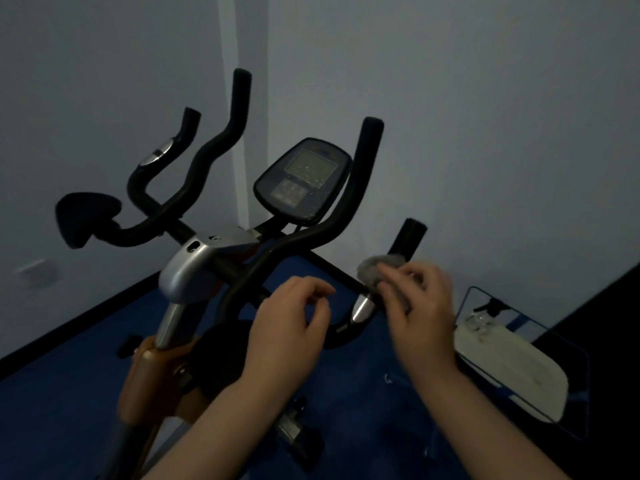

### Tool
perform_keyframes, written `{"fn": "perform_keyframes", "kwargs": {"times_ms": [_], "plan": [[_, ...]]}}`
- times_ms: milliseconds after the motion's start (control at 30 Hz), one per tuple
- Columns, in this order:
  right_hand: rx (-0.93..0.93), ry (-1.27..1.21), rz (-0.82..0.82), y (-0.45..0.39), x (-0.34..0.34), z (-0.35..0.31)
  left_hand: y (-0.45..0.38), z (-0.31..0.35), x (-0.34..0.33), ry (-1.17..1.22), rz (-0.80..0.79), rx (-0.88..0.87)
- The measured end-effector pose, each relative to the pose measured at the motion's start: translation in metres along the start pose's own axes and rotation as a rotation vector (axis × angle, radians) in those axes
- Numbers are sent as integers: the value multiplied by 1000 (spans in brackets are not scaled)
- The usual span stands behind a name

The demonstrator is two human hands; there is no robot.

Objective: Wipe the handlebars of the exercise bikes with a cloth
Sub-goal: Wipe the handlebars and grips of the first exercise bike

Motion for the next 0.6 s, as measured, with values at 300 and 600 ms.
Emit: {"fn": "perform_keyframes", "kwargs": {"times_ms": [300,600], "plan": [[-84,-107,-16,-12,8,24,-27,17,-38,131,-60,100],[-3,-164,33,-60,31,53,-36,25,-82,135,4,122]]}}
Point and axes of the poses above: each hand's wrist, its own y-axis away from the middle knuckle, its own x-axis out of the back of the hand, z = x × y, the point moved 4 cm from there along -y, towards the middle knuckle, and after that the axes turned 9 degrees about x, right-handed, at the moved point
